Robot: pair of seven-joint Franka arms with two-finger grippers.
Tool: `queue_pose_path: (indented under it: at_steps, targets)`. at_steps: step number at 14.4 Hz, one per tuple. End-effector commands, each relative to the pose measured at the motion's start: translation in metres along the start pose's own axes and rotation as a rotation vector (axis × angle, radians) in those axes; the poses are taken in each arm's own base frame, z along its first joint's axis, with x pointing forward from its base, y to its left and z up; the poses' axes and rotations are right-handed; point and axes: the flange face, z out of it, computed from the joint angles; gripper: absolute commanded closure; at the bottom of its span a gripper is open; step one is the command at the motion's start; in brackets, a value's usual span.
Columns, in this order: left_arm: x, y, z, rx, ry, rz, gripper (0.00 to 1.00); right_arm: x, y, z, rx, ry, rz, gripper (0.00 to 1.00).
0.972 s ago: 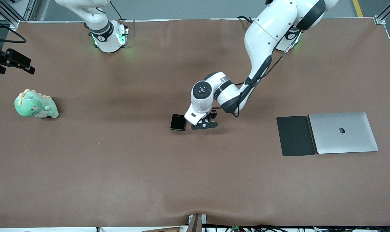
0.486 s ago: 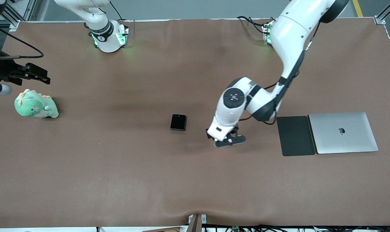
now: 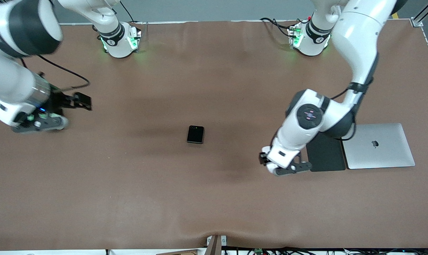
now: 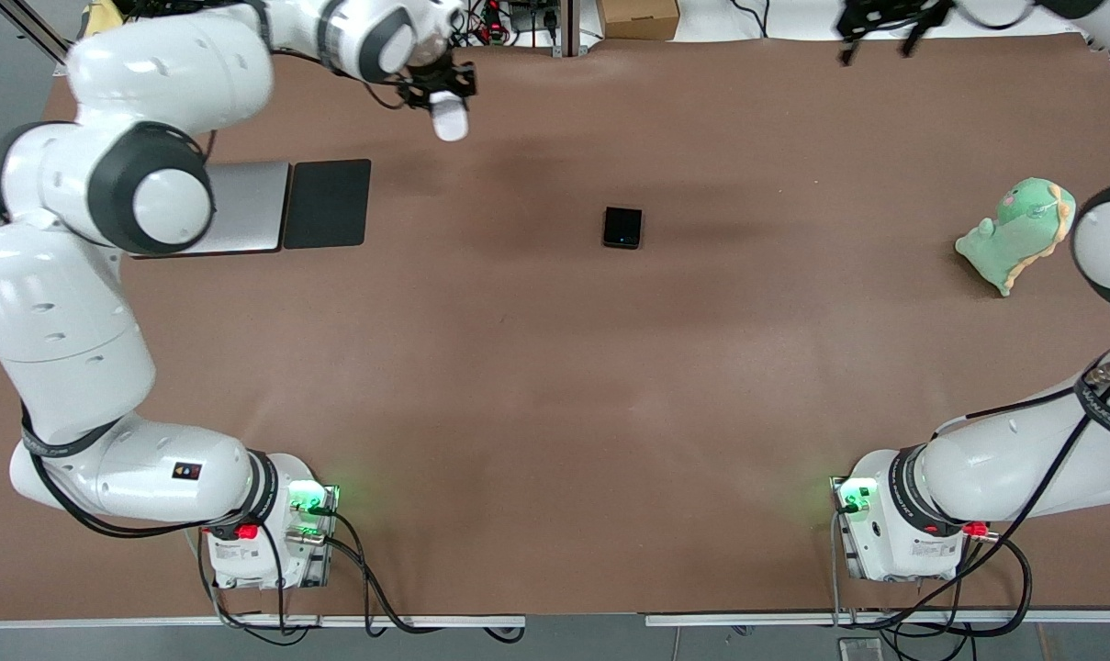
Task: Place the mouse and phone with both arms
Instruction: 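Lower the mouse onto the pad while the right gripper nears the phone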
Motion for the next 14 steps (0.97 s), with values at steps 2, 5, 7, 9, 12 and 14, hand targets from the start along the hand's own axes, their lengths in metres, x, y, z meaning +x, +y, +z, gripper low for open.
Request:
queue_pose_path:
  at_steps: [2, 5, 7, 9, 12, 14]
  targets:
    - [0.012, -0.071, -0.019, 0.022, -0.044, 0.019, 0.48, 0.03, -0.062, 0.037, 0.151, -0.002, -0.053, 0.0]
    - [0.018, -0.136, -0.022, 0.045, -0.088, 0.018, 0.49, 0.038, -0.077, 0.056, 0.182, -0.018, -0.049, 0.0]
    - [0.013, -0.177, -0.016, 0.072, -0.112, 0.063, 0.49, 0.046, -0.096, 0.079, 0.195, -0.046, -0.068, 0.0]
    - [0.01, -0.215, -0.005, 0.08, -0.129, 0.075, 0.49, 0.044, -0.141, 0.099, 0.171, -0.065, -0.124, 0.0]
    - [-0.006, -0.252, 0.023, 0.062, -0.122, 0.088, 0.49, 0.055, -0.176, 0.158, 0.149, -0.121, -0.117, 0.0]
    - [-0.018, -0.266, 0.04, 0.065, -0.099, 0.104, 0.49, 0.056, -0.209, 0.193, 0.128, -0.132, -0.152, 0.0]
